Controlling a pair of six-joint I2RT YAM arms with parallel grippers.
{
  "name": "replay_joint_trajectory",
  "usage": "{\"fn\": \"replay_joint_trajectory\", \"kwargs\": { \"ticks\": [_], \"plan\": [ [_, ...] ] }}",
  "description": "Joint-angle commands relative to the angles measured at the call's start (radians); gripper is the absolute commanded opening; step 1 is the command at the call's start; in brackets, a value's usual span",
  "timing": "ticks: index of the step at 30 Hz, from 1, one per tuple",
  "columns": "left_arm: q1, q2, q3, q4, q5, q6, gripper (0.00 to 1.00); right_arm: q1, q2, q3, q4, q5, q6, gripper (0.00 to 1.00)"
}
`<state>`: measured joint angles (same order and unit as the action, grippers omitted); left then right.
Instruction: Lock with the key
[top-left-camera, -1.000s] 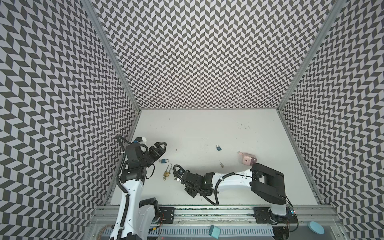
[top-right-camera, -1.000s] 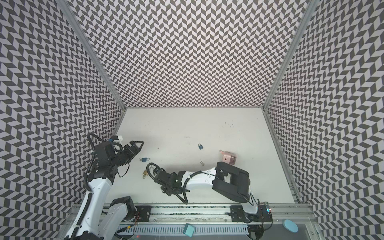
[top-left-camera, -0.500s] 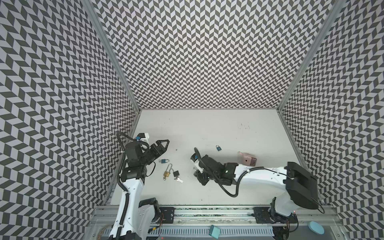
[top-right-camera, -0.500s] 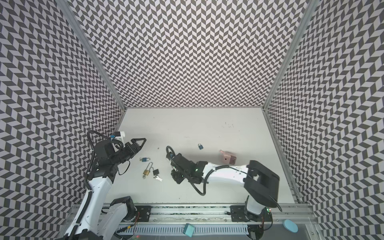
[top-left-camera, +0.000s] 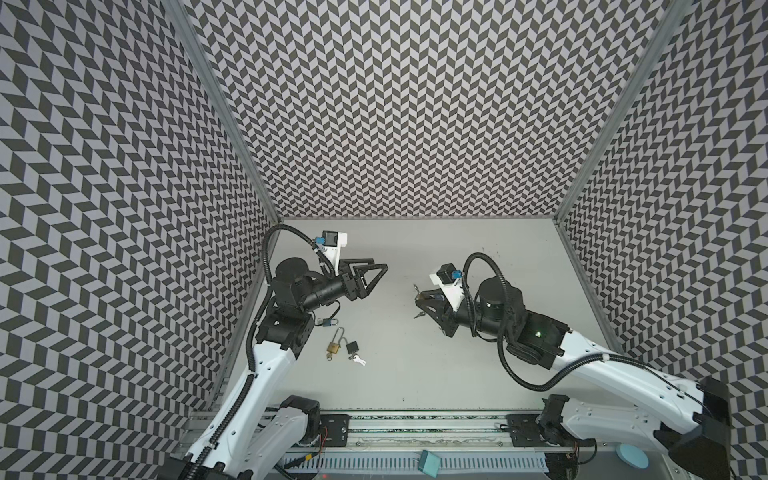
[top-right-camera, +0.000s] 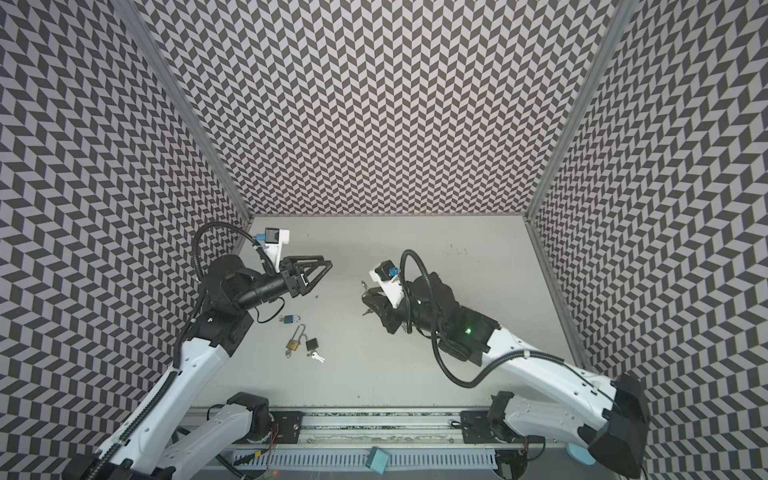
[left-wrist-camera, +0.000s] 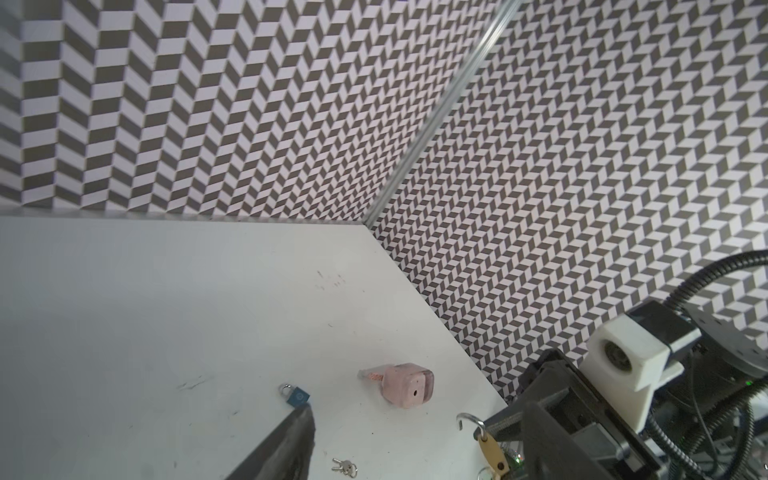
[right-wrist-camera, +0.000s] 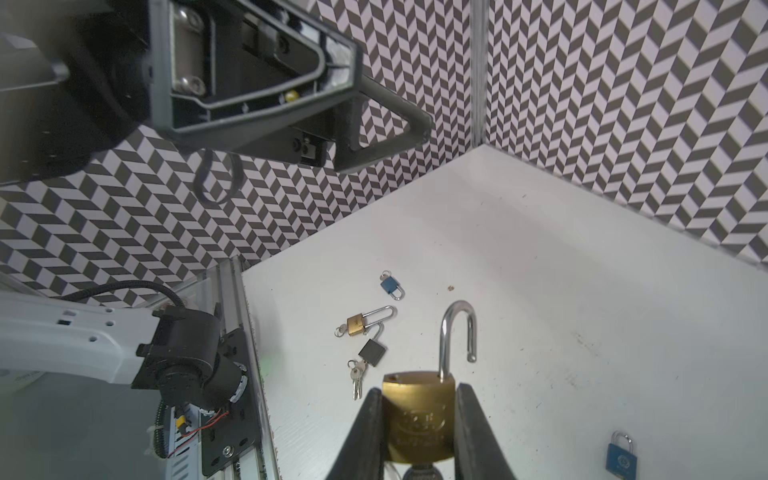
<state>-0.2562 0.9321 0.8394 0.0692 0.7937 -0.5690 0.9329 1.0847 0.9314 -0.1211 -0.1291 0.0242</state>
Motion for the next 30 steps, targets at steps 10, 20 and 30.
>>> {"fn": "replay_joint_trajectory", "kwargs": {
  "ticks": [10, 20, 30],
  "plan": [
    [-0.179, 0.095, 0.161, 0.152, 0.273, 0.094, 0.77, -0.131, 0.026, 0.183, -0.057, -0.554, -0.133, 0.00],
    [-0.228, 0.122, 0.165, 0.144, 0.327, 0.111, 0.72, -0.217, 0.035, 0.189, 0.014, -0.756, -0.047, 0.00],
    [-0.264, 0.134, 0.167, 0.127, 0.331, 0.135, 0.43, -0.259, -0.002, 0.155, 0.063, -0.747, 0.002, 0.00]
  ]
}}
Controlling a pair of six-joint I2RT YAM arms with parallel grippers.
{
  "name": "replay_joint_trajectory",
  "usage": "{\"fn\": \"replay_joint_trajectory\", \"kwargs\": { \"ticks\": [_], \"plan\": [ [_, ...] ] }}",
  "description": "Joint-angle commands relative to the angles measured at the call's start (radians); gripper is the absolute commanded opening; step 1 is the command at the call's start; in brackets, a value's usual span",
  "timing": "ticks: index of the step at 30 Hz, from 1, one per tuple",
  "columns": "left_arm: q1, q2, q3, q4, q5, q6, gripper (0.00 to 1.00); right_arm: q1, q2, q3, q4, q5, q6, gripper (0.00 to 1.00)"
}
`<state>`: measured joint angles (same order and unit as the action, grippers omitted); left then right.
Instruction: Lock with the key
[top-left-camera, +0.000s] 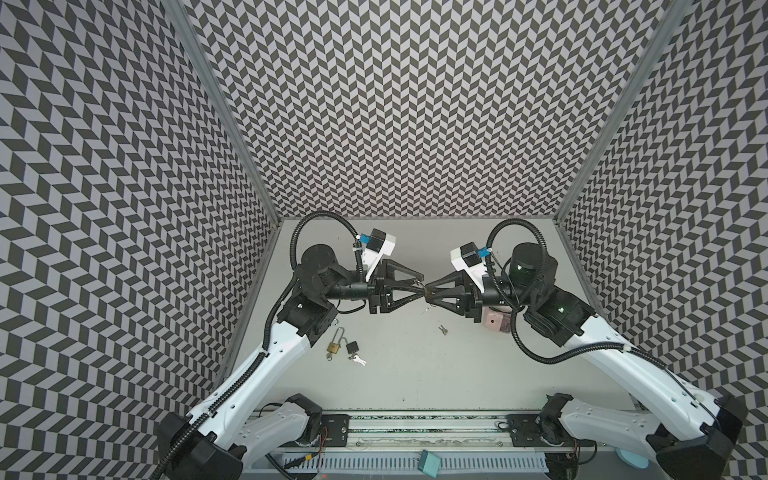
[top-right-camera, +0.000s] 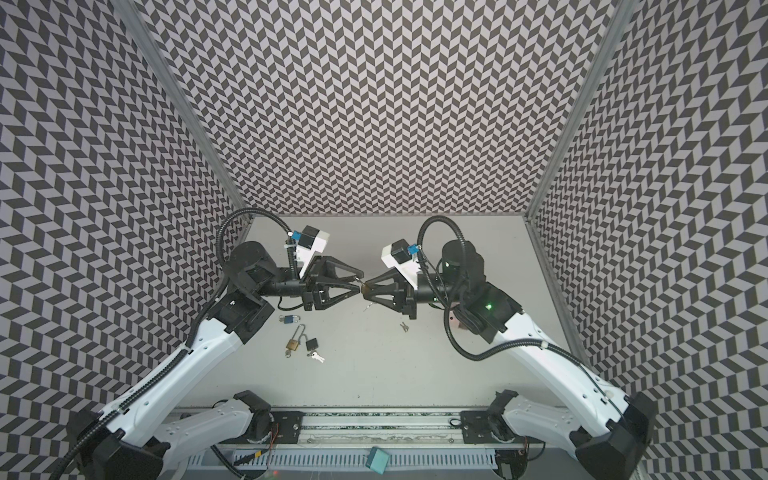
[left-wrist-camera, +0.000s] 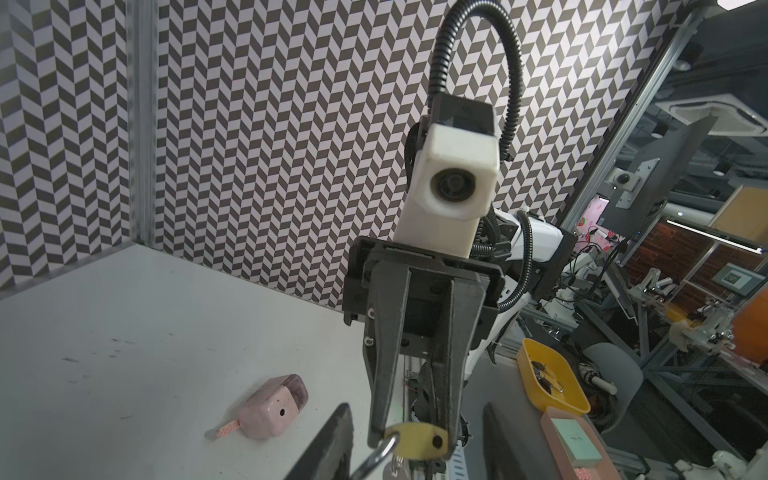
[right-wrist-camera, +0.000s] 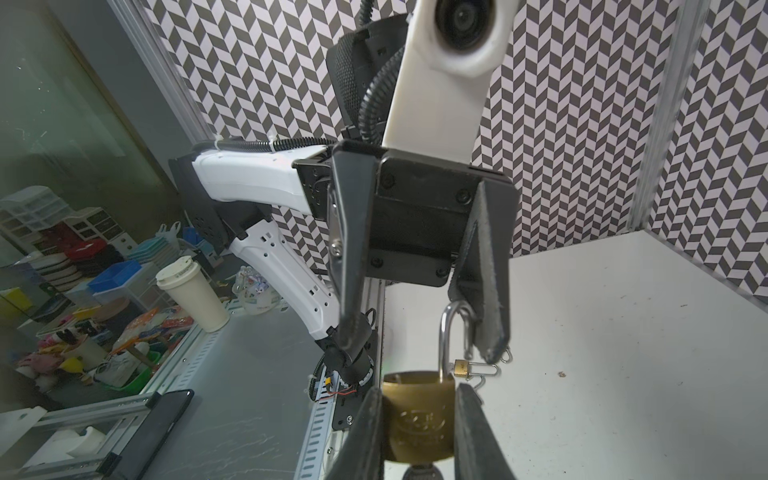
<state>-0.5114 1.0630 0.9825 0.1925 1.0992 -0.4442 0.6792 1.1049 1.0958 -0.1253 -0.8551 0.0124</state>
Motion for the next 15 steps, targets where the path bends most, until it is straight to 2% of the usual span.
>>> {"fn": "replay_joint_trajectory", "kwargs": {
  "ticks": [1, 6, 15],
  "plan": [
    [-0.011, 0.003, 0.025, 0.004, 0.024, 0.010, 0.39, -0.007, -0.023, -0.010, 0.061, -0.017, 0.012, 0.00],
    [-0.013, -0.013, 0.027, -0.013, -0.004, 0.023, 0.25, -0.010, -0.028, -0.020, 0.063, -0.013, 0.011, 0.00],
    [-0.013, -0.019, 0.022, -0.031, -0.027, 0.030, 0.10, -0.010, -0.039, -0.033, 0.066, -0.010, 0.014, 0.00]
  ]
}}
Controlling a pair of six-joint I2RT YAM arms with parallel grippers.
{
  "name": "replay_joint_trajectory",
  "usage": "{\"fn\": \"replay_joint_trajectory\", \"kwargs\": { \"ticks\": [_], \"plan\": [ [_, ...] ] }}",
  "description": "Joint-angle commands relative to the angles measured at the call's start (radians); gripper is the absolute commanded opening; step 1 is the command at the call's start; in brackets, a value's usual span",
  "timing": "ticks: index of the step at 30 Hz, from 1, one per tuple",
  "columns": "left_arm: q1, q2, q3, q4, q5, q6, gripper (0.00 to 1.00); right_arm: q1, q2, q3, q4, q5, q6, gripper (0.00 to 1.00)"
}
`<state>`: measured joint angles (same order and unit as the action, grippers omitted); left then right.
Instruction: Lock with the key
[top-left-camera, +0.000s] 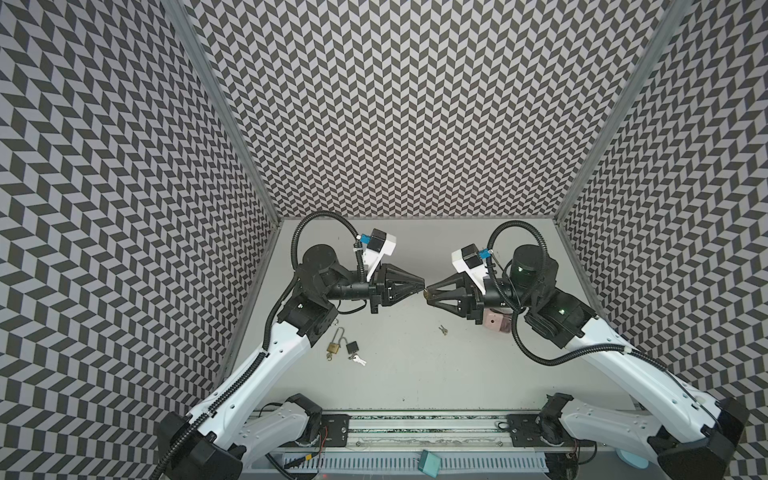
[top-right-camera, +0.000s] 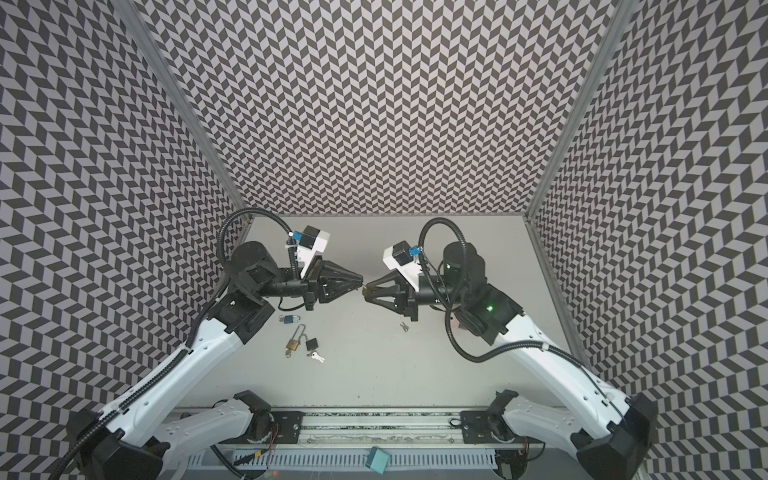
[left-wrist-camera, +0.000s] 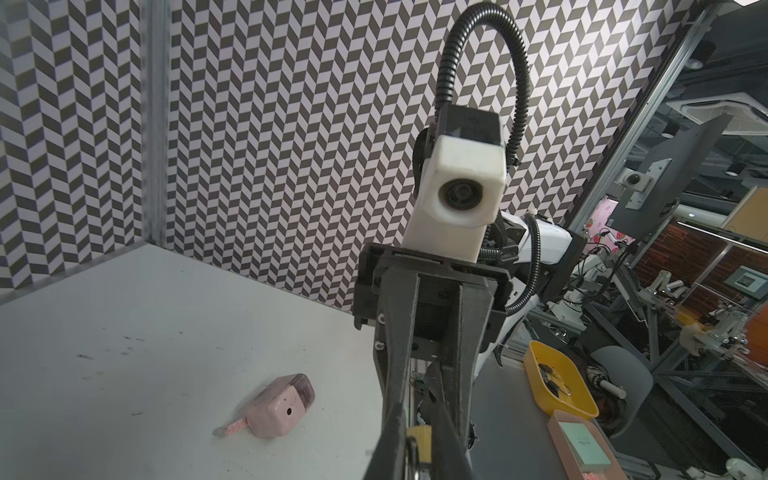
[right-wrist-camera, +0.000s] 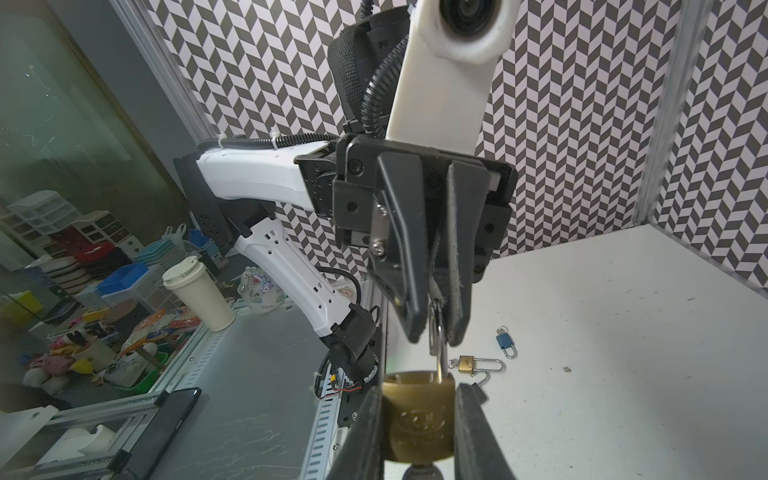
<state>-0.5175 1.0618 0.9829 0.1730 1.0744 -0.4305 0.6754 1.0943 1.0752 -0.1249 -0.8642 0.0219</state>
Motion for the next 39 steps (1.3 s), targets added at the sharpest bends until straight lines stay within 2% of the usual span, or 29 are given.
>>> {"fn": "replay_joint_trajectory", "kwargs": {
  "ticks": [1, 4, 11, 12, 14, 15, 17, 21, 23, 26, 32, 39],
  "plan": [
    [-0.007, -0.017, 0.022, -0.012, -0.004, 0.016, 0.08, -0.007, -0.030, -0.012, 0.065, -0.001, 0.005, 0.00],
    [-0.006, -0.017, 0.019, -0.013, -0.006, 0.014, 0.00, -0.007, -0.039, -0.018, 0.068, 0.002, 0.009, 0.00],
    [-0.007, -0.026, 0.020, -0.006, -0.008, 0.010, 0.00, -0.007, -0.044, -0.023, 0.090, 0.013, 0.015, 0.00],
    [-0.008, -0.029, 0.019, 0.001, -0.015, 0.004, 0.00, -0.006, -0.049, -0.025, 0.097, 0.024, 0.018, 0.08],
    [-0.010, -0.041, 0.012, 0.040, -0.035, -0.027, 0.00, -0.006, -0.067, -0.035, 0.126, 0.050, 0.025, 0.42],
    [-0.012, -0.049, 0.003, 0.080, -0.046, -0.054, 0.00, -0.005, -0.081, -0.046, 0.156, 0.062, 0.034, 0.53],
    [-0.015, -0.066, -0.022, 0.170, -0.070, -0.115, 0.00, -0.007, -0.109, -0.076, 0.227, 0.098, 0.056, 0.63],
    [-0.019, -0.081, -0.053, 0.300, -0.120, -0.208, 0.00, -0.007, -0.164, -0.160, 0.413, 0.171, 0.118, 0.67],
    [-0.025, -0.088, -0.073, 0.370, -0.144, -0.259, 0.00, -0.005, -0.187, -0.233, 0.583, 0.202, 0.194, 0.67],
    [-0.035, -0.087, -0.082, 0.431, -0.171, -0.304, 0.00, 0.003, -0.172, -0.270, 0.726, 0.211, 0.218, 0.68],
    [-0.053, -0.073, -0.085, 0.485, -0.215, -0.342, 0.00, 0.078, -0.113, -0.233, 0.781, 0.260, 0.143, 0.68],
    [-0.059, -0.064, -0.087, 0.508, -0.226, -0.352, 0.00, 0.143, -0.063, -0.211, 0.797, 0.307, 0.141, 0.64]
  ]
}}
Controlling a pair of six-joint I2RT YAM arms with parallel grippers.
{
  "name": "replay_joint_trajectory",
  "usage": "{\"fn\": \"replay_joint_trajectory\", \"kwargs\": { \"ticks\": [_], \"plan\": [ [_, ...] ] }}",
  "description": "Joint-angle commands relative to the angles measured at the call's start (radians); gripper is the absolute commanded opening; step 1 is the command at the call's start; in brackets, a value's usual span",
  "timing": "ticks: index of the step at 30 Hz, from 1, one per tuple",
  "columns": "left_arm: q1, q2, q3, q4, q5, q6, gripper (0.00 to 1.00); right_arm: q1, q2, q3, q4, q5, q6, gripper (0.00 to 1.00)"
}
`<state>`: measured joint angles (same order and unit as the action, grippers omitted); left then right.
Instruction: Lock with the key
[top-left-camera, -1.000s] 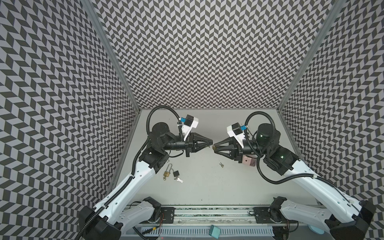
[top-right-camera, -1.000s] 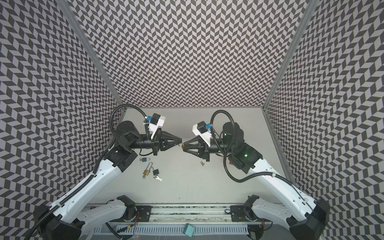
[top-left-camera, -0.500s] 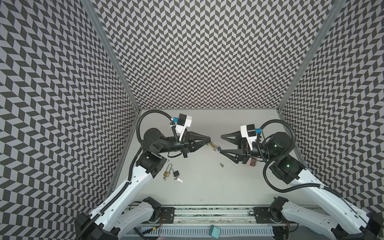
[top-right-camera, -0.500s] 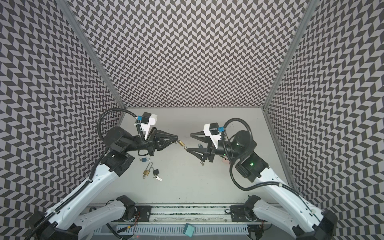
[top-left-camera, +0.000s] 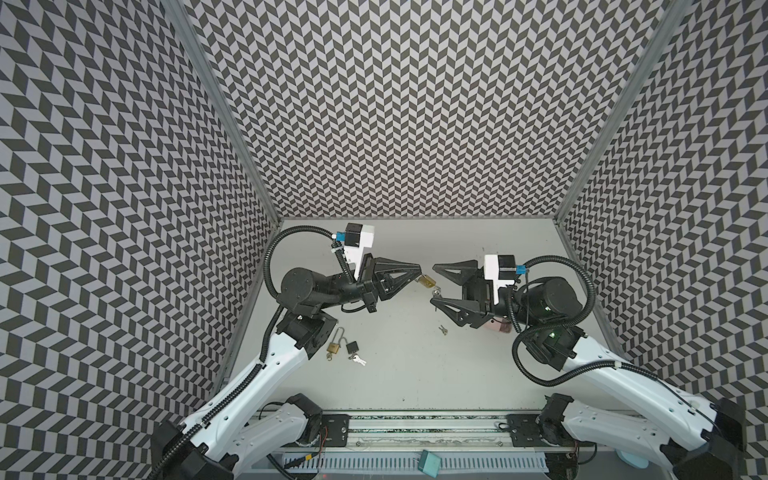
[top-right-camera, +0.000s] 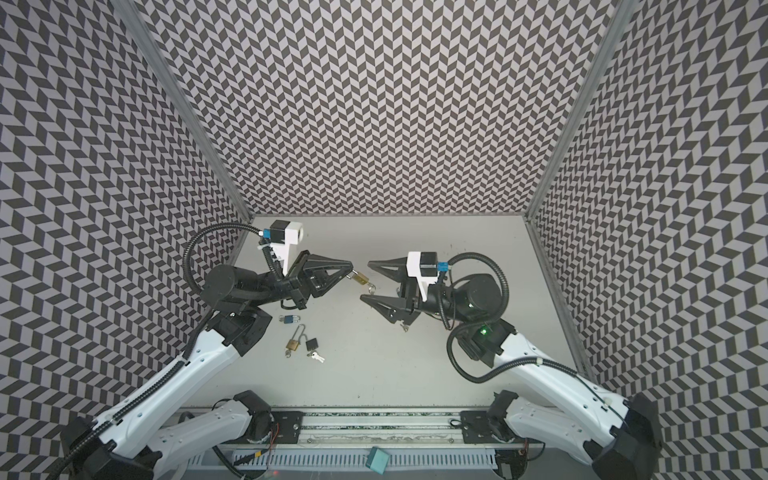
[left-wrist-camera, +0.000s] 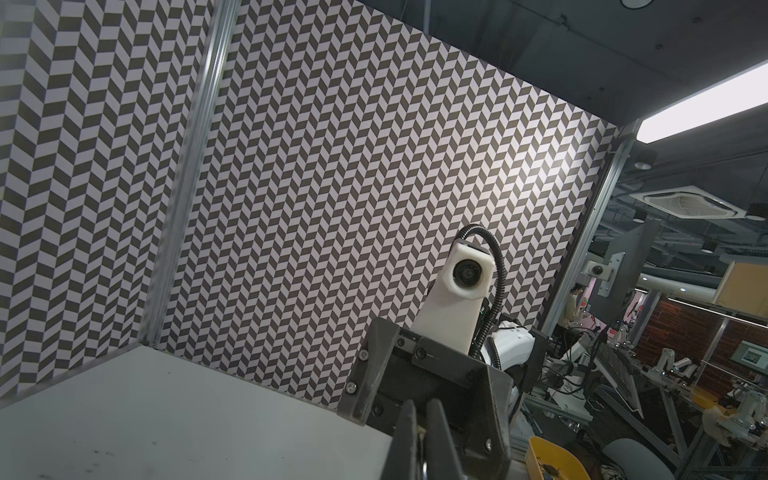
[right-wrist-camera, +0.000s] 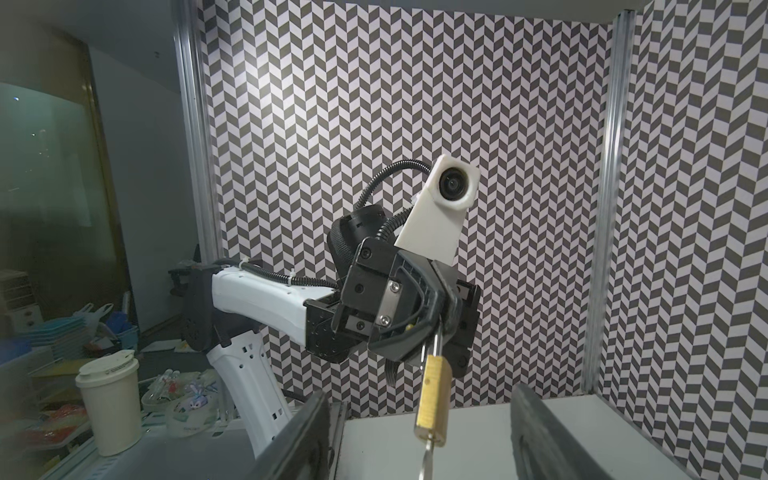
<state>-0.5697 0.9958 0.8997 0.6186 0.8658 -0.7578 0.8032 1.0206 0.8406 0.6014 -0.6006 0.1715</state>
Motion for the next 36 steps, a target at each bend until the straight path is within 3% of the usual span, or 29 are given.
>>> {"fn": "replay_joint_trajectory", "kwargs": {
  "ticks": [1, 15, 24, 27, 32, 34, 36],
  "plan": [
    [-0.010, 0.003, -0.005, 0.067, -0.018, -0.027, 0.00, 0.020, 0.014, 0.022, 0.078, 0.049, -0.002, 0.63],
    [-0.016, 0.004, 0.000, 0.068, -0.025, -0.027, 0.00, 0.054, 0.036, 0.006, 0.108, 0.097, 0.042, 0.29],
    [-0.016, 0.001, -0.001, 0.071, -0.028, -0.034, 0.00, 0.056, 0.041, 0.000, 0.109, 0.101, 0.060, 0.12],
    [-0.016, 0.001, 0.002, 0.061, -0.033, -0.027, 0.00, 0.056, 0.040, 0.001, 0.101, 0.101, 0.070, 0.01],
    [-0.016, -0.008, 0.014, -0.016, -0.068, 0.011, 0.00, 0.054, 0.022, 0.025, 0.025, 0.120, 0.078, 0.00],
    [-0.011, -0.026, 0.039, -0.128, -0.118, 0.070, 0.15, 0.043, 0.016, 0.053, -0.050, 0.109, 0.046, 0.00],
    [-0.002, -0.043, 0.059, -0.228, -0.179, 0.123, 0.41, 0.021, 0.012, 0.090, -0.139, 0.087, 0.016, 0.00]
  ]
}}
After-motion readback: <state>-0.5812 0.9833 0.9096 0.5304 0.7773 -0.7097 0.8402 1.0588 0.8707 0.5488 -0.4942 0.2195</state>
